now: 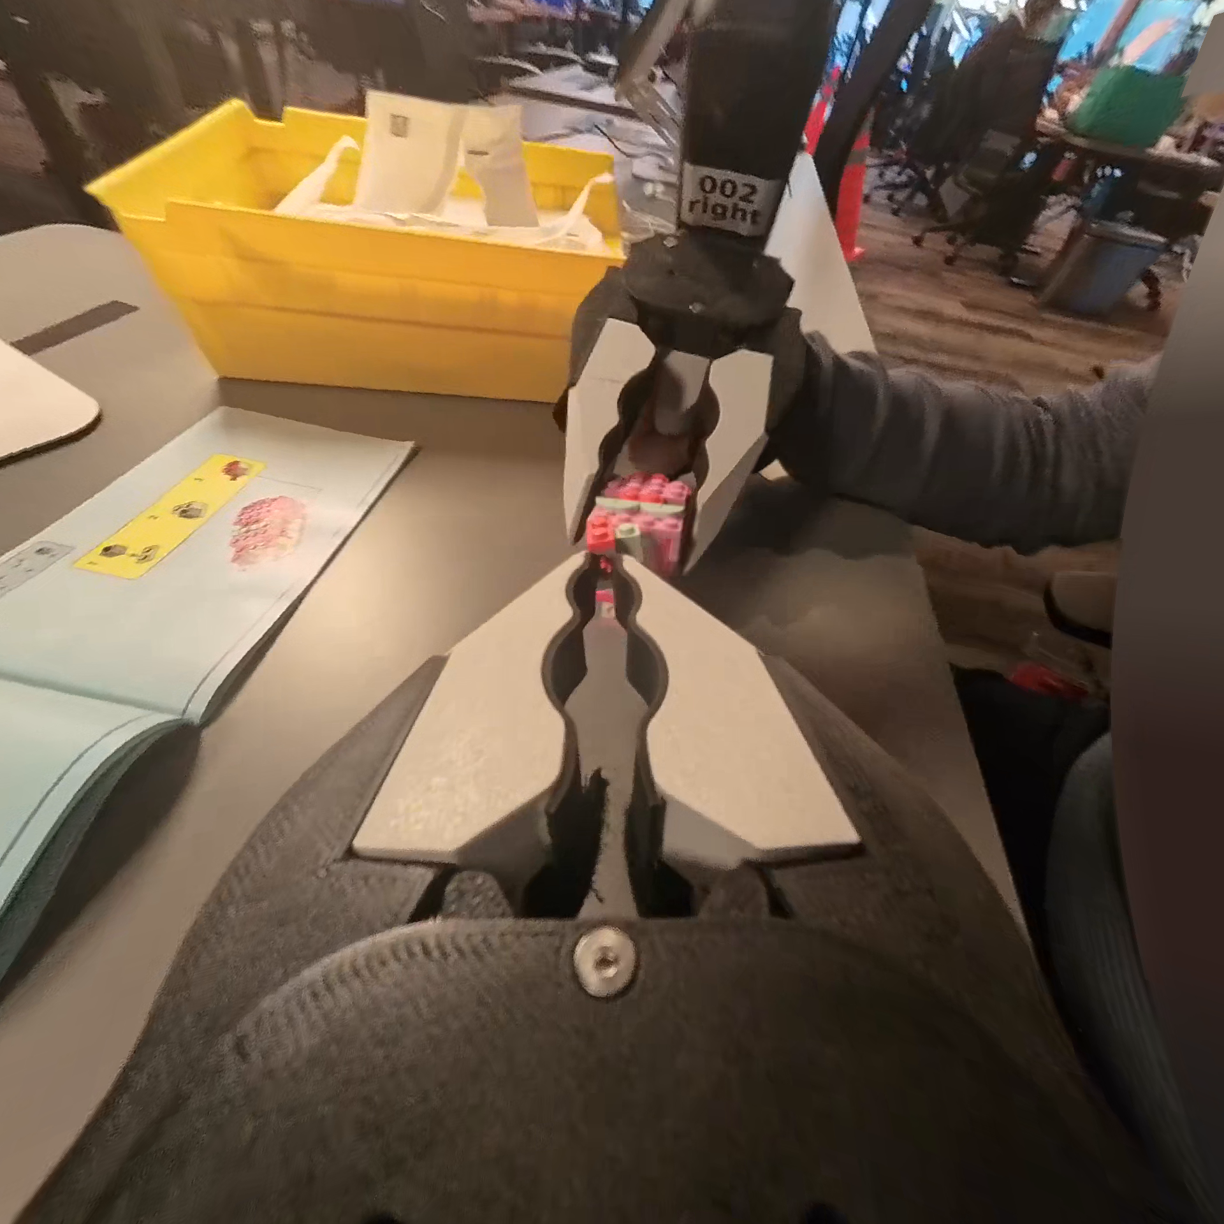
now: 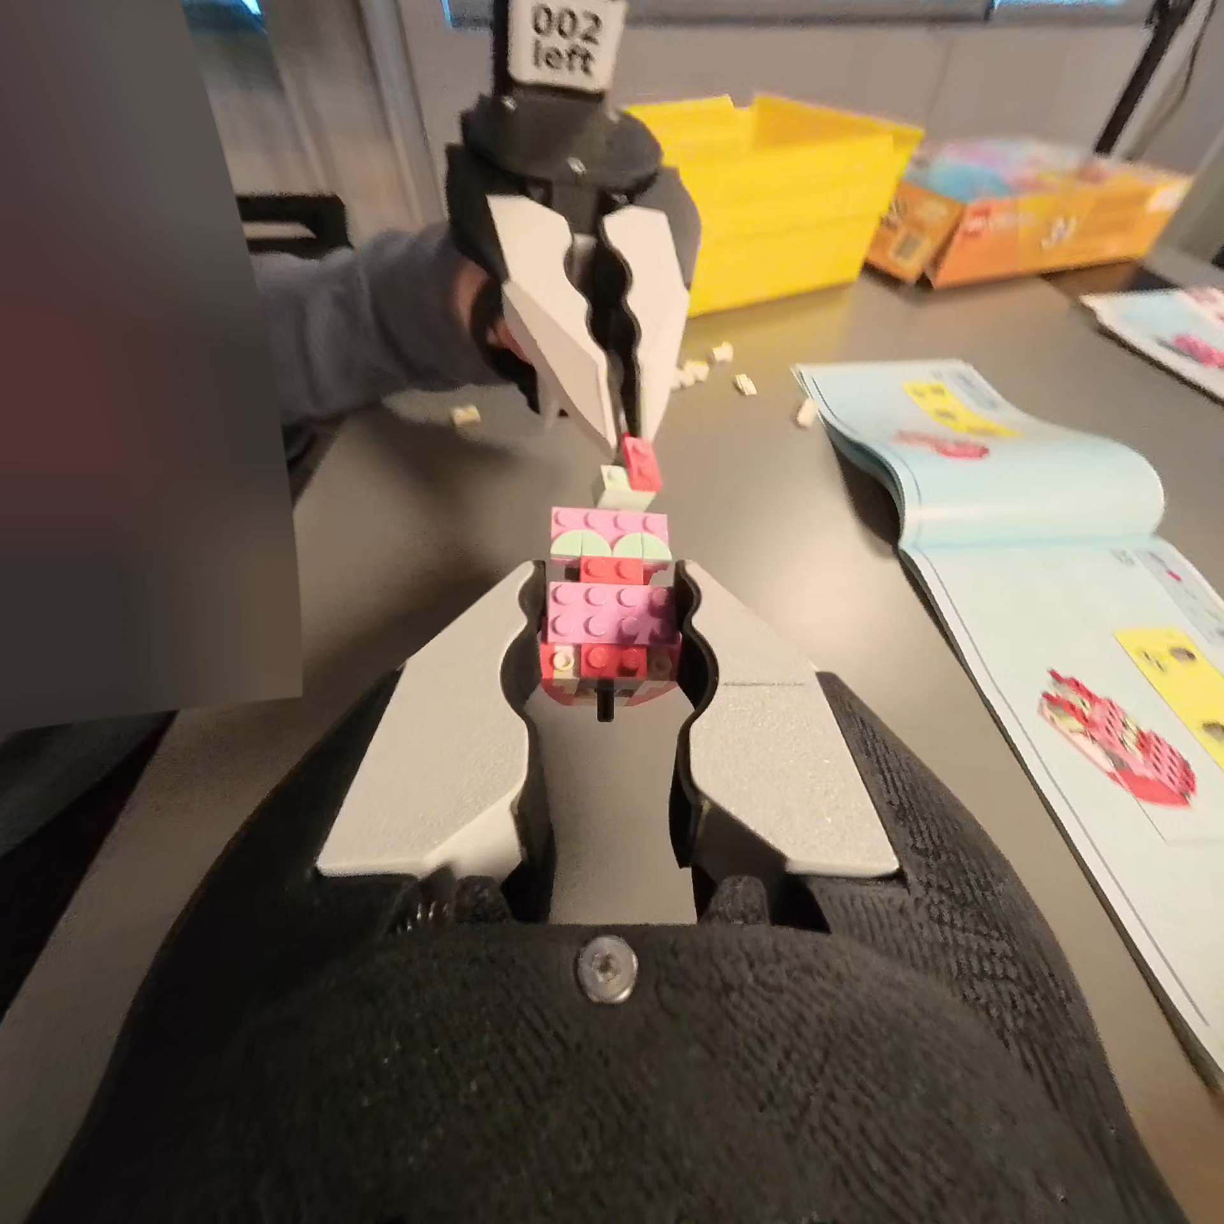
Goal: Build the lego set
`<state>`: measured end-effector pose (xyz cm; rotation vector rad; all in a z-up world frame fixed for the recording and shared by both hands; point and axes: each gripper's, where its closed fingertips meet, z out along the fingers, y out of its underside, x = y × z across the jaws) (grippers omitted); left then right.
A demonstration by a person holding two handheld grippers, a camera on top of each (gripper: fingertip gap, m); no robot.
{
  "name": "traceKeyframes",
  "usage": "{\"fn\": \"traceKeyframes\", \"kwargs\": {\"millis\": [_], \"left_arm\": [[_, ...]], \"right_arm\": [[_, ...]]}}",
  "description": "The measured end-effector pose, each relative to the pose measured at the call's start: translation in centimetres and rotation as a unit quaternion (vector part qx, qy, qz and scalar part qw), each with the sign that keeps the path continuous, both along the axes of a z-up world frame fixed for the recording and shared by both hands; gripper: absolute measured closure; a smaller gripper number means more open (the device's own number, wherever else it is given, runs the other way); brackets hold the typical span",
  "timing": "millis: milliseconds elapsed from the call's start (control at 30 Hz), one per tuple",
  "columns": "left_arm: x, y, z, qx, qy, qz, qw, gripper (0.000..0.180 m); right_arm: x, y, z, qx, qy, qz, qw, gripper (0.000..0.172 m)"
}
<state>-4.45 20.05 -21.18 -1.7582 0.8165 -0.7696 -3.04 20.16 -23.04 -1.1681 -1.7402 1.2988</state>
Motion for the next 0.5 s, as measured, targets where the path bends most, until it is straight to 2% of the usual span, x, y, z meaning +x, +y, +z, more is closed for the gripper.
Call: {"fn": "traceKeyframes", "kwargs": {"millis": [200, 500], "left_arm": [[0.9, -1.0, 1.7, -0.015, 0.064, -0.045, 0.997, 0.177], [1.4, 0.0, 4.8, -0.052, 0.172, -0.054, 0.982, 0.177]], "right_arm": [[0.2, -0.9, 2.5, -0.024, 0.069, 0.024, 0.997, 0.135], [0.6, 0.0, 6.0, -0.047, 0.171, -0.004, 0.984, 0.135]]}}
